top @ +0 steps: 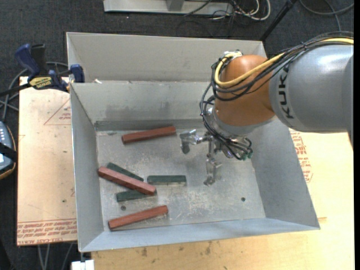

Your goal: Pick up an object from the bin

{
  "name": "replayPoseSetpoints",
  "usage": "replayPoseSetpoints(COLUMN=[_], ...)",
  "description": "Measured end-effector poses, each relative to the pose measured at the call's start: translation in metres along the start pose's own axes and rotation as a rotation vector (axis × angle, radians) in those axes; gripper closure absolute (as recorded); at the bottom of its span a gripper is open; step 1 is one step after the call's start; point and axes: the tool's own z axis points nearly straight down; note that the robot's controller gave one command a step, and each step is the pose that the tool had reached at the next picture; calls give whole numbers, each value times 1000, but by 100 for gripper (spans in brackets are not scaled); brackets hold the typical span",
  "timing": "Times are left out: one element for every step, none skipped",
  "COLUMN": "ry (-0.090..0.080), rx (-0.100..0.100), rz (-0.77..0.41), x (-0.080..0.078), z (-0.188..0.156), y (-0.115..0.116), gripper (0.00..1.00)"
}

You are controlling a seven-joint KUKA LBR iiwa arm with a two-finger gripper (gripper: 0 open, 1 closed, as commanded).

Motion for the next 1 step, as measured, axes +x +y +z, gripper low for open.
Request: replayPoseSetpoints(ry=[9], rx=[-2], rz=[-152], x=[-26], z=[63], y=[73], gripper=[0])
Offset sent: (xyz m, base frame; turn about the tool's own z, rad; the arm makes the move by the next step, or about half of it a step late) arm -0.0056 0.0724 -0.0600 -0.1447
